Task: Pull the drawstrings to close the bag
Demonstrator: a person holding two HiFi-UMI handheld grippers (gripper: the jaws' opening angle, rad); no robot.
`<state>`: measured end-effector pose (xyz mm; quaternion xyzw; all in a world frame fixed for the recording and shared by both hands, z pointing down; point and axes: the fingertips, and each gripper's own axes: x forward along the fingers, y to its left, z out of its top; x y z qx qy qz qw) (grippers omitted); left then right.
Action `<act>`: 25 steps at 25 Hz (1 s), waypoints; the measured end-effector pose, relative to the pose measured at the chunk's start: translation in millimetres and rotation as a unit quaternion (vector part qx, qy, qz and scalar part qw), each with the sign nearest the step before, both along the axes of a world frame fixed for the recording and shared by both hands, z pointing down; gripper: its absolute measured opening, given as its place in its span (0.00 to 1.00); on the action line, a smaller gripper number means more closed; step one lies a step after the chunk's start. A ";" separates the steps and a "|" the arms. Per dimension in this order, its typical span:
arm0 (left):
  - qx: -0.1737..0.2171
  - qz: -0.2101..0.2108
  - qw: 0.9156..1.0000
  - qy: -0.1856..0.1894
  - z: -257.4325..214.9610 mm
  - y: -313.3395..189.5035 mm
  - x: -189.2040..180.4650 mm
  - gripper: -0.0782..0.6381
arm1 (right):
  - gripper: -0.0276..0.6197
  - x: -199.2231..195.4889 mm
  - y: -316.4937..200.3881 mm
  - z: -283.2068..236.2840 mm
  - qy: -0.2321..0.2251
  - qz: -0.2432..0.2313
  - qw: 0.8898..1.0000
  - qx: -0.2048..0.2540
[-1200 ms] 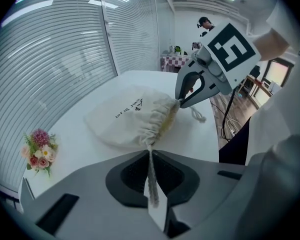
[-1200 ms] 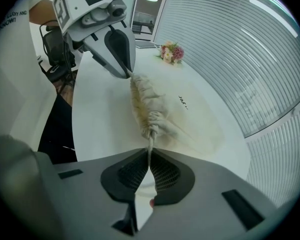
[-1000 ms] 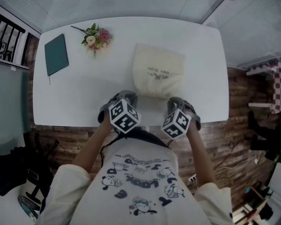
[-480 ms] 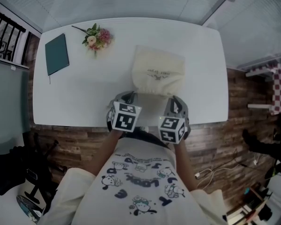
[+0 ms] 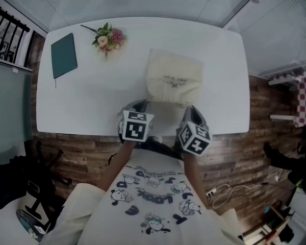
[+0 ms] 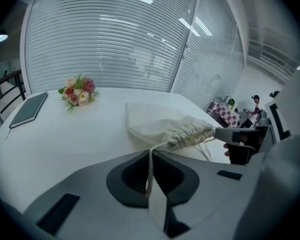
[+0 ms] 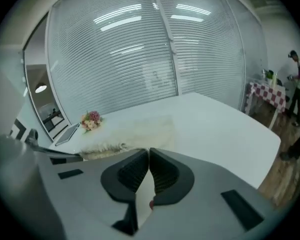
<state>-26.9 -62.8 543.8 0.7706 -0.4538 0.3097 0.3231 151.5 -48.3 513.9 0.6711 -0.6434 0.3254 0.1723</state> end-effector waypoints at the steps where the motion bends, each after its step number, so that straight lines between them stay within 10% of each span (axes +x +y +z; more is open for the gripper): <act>1: -0.007 -0.009 1.000 0.004 1.6 0.7 -2.6 0.17 | 0.08 2.1 0.0 1.3 -0.017 0.013 1.000 0.001; 15: -0.060 -0.121 0.983 0.122 5.6 -14.0 -17.4 0.17 | 0.08 18.2 5.4 9.3 -0.163 0.112 0.980 0.001; 25: -0.059 -0.159 0.978 0.123 7.3 -21.0 -45.1 0.17 | 0.07 37.7 5.6 9.6 -0.123 0.098 0.987 0.013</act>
